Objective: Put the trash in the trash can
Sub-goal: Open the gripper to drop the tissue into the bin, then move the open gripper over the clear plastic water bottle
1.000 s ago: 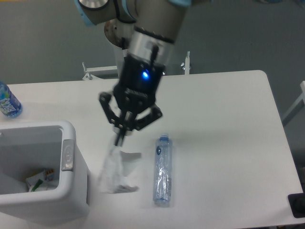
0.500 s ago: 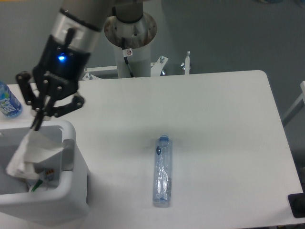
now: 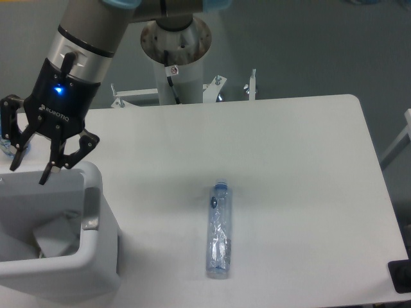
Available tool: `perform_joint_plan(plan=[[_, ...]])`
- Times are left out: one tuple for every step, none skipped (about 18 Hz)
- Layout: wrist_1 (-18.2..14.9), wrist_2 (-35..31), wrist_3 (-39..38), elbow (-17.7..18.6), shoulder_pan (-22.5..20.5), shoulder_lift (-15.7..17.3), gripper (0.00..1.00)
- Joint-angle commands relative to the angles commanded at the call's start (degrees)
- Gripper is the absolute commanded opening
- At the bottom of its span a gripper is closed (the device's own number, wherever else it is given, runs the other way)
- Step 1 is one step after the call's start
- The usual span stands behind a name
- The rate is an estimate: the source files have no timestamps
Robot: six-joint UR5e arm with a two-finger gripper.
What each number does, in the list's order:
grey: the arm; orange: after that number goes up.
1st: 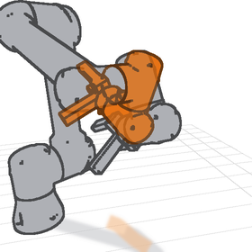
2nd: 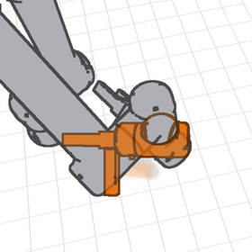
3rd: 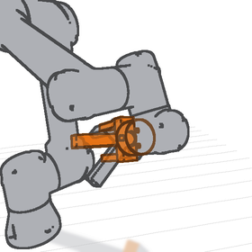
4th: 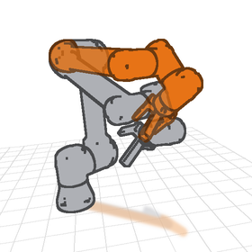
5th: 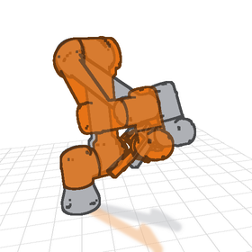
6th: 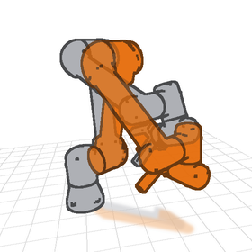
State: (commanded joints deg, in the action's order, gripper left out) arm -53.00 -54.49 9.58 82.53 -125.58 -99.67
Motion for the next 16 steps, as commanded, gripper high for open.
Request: perform_joint_plan(plan=[[-0.1, 0.0, -0.5, 0.1, -1.8, -0.1, 1.00], [-0.1, 0.0, -0.7, 0.1, -3.3, -0.4, 1.00], [0.0, 0.0, -1.0, -0.1, -5.0, -1.0, 1.00], [0.0, 0.0, -1.3, -0.2, -6.9, -1.7, 1.00], [0.0, 0.0, -1.9, -0.3, -8.5, -2.0, 1.00], [0.0, 0.0, -2.8, -0.4, -10.5, -2.3, 1.00], [0.1, 0.0, -3.3, -0.8, -12.3, -2.8, 1.00], [0.1, 0.0, -3.1, -1.0, -13.6, -3.2, 1.00], [0.2, 0.0, -2.7, -1.1, -14.6, -4.0, 1.00], [0.4, -0.2, -2.6, -1.5, -15.2, -4.6, 1.00], [0.5, -0.2, -2.3, -1.9, -15.3, -5.3, 1.00], [0.6, -1.0, -1.7, -2.6, -15.6, -6.1, 1.00], [0.6, -4.5, -1.1, -3.5, -15.9, -7.0, 1.00], [0.7, -9.5, -0.3, -4.2, -15.8, -8.0, 1.00], [0.4, -13.8, 1.6, -4.5, -15.7, -8.9, 1.00], [0.3, -16.1, 3.7, -4.5, -15.6, -9.7, 1.00]])
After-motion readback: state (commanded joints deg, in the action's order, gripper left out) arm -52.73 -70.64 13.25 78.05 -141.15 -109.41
